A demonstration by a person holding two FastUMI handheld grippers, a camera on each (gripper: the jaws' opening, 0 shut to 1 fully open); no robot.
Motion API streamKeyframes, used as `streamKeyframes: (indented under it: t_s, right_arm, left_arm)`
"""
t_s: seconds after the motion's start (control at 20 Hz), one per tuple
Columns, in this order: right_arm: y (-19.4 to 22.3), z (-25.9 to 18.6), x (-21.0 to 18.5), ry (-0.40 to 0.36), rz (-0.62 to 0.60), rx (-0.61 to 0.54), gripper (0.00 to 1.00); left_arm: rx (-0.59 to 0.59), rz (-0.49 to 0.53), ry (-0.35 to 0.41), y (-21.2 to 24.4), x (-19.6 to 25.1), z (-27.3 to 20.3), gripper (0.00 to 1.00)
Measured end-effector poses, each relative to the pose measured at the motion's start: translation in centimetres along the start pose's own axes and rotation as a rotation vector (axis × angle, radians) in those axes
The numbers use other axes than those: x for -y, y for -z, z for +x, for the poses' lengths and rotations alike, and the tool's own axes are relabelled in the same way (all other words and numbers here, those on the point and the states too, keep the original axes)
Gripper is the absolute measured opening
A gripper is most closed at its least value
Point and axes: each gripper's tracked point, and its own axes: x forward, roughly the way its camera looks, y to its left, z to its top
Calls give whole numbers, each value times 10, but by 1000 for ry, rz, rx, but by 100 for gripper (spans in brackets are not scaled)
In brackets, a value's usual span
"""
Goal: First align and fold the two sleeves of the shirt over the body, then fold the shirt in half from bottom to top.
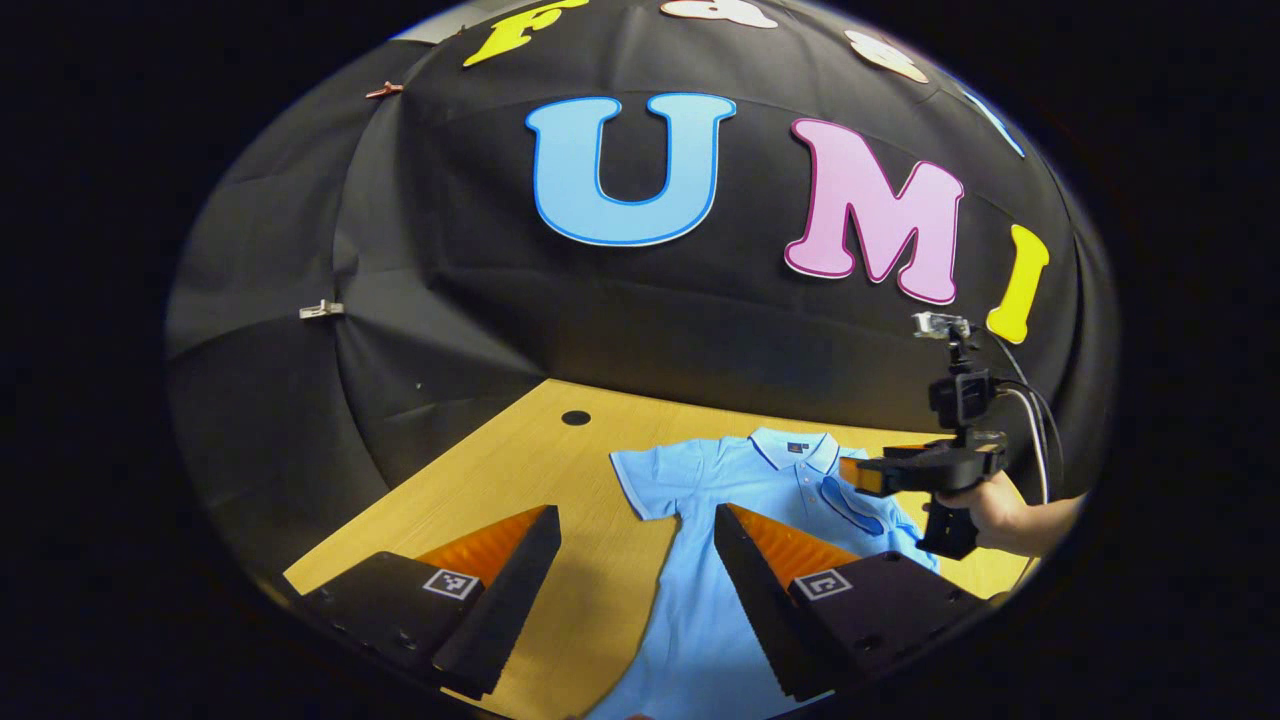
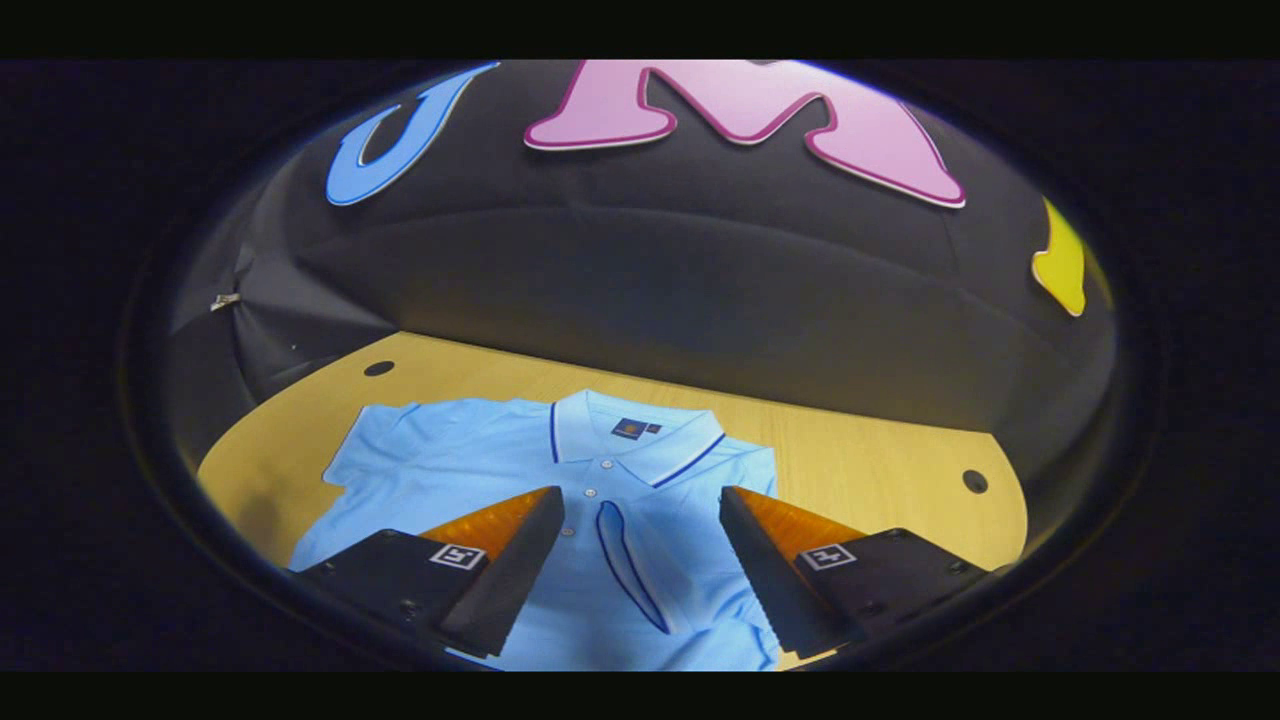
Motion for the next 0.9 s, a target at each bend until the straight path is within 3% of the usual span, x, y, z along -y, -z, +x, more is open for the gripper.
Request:
streamKeyframes:
  t_s: [0.35,0.6,0.9]
  right_arm:
    - [-5,-63,44,69,-14,48,97]
    - [9,-95,77,112,12,83,98]
    - [43,-125,107,156,58,99,98]
  left_arm:
    - [-22,98,78,-8,11,91,99]
    - [-53,121,149,12,19,148,98]
    - [-83,94,134,30,7,229,98]
